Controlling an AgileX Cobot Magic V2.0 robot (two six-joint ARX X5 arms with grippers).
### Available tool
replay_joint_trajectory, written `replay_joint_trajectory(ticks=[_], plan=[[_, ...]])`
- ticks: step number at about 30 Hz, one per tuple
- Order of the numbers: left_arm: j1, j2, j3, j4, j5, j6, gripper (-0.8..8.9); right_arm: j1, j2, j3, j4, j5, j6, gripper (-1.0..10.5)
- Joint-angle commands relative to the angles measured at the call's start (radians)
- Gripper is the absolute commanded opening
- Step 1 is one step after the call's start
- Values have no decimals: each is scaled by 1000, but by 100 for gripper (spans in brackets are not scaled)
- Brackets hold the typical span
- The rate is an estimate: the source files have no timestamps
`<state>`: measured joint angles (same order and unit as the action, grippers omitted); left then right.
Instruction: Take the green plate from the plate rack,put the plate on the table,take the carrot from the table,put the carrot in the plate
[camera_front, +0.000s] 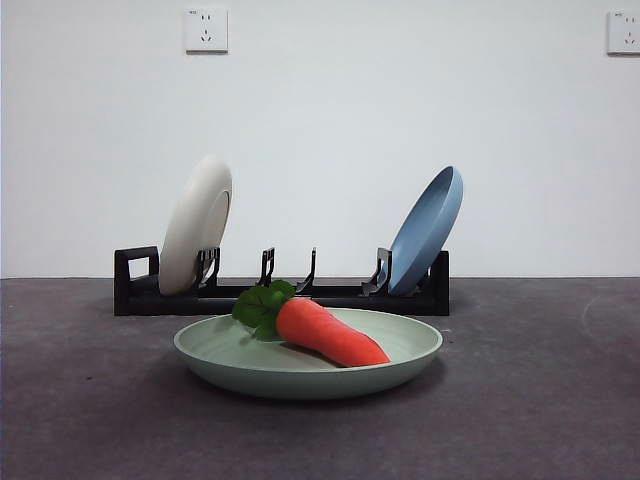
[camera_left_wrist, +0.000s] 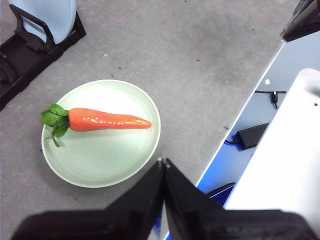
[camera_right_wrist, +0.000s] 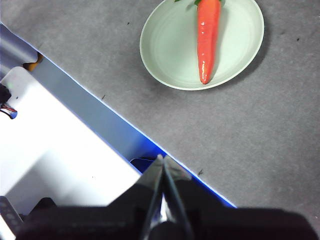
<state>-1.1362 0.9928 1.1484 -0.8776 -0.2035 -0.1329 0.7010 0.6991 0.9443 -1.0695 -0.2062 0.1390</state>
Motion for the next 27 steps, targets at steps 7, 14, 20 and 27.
replay_joint_trajectory(ticks=[7,14,20,27], plan=[[13,-17,2,-1,-5,-1,-4,3,0,-4,5,3,2,1],[236,-76,0,131,2,108,-3,3,0,-4,5,3,2,1],[597,-174,-39,435,118,172,-3,3,0,-4,5,3,2,1],[921,-373,-245,734,223,233,-3,3,0,-4,5,3,2,1]])
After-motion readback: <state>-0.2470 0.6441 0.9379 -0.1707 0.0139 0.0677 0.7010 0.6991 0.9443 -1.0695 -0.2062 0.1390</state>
